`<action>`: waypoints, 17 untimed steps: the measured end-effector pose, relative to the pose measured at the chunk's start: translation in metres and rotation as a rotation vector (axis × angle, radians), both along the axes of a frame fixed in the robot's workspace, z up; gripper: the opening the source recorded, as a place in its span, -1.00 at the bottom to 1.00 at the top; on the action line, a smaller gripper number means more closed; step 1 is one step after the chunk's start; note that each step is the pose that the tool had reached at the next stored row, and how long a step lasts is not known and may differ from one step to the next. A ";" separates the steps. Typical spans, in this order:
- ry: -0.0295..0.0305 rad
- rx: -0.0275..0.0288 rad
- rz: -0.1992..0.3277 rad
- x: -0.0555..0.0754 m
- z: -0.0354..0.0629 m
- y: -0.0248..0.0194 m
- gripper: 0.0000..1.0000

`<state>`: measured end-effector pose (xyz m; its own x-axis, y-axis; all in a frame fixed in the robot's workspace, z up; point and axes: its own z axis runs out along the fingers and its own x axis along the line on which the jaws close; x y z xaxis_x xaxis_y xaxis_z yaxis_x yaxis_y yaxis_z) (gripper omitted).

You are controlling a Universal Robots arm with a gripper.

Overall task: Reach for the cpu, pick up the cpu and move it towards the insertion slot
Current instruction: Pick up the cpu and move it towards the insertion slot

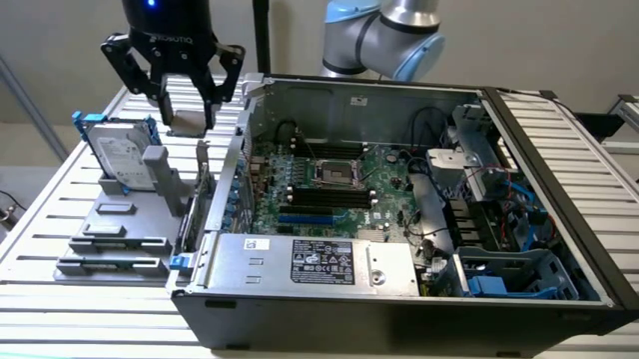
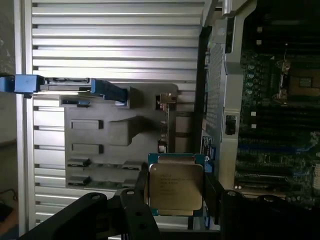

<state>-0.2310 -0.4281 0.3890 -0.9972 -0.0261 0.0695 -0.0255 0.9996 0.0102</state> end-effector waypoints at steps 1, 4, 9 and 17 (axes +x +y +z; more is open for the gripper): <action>0.0002 0.0004 0.000 0.004 0.0008 0.0000 0.08; 0.0006 0.0023 0.001 0.018 0.0023 0.0000 0.08; 0.0005 0.0087 0.002 0.041 0.0026 0.0000 0.08; 0.0005 0.0128 0.002 0.077 0.0025 0.0000 0.08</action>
